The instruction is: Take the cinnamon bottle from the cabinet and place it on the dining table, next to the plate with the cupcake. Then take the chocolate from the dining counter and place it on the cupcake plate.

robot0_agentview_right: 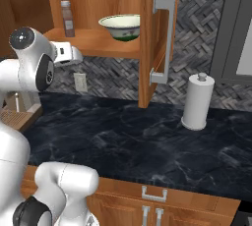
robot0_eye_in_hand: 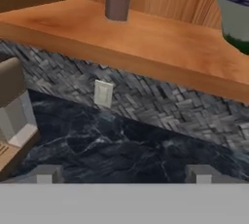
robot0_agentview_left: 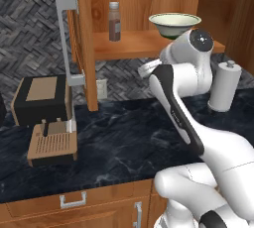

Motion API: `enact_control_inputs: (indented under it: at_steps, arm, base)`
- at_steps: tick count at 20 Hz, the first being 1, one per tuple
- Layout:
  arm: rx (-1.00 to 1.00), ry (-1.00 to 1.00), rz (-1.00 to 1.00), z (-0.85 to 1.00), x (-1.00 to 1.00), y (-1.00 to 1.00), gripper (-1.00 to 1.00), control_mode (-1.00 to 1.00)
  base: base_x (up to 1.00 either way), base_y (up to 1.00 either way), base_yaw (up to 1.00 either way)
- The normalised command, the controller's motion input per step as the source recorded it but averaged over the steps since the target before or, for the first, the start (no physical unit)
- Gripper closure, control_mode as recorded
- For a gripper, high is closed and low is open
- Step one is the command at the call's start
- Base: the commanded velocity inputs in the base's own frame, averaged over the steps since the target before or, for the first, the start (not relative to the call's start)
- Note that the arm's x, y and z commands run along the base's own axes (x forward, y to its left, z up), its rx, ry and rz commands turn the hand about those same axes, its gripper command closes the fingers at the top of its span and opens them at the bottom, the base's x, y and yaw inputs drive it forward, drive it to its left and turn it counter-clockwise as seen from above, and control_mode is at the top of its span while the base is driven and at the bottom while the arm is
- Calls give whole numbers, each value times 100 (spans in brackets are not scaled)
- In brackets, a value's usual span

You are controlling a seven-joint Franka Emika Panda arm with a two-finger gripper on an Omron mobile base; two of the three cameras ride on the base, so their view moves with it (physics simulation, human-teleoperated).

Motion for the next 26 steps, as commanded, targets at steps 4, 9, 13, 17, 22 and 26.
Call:
enact_control_inputs:
  at_steps: [4,9,13,17,22,26]
  arm:
    - [5,-12,2,49,8,24,-100,-100]
    - [13,-5,3,36,11,19,-100,-100]
    - [19,-4,0,31,14,6,-100,-100]
    - [8,0,0,35,25,16,-100,-100]
    - [0,0,0,29,29,15,-100,-100]
    - [8,0,2,5,26,0,-100,-100]
  base:
    - [0,0,0]
    - [0,0,0]
    - [0,0,0]
    - [0,0,0]
    - [0,0,0]
    - [0,0,0]
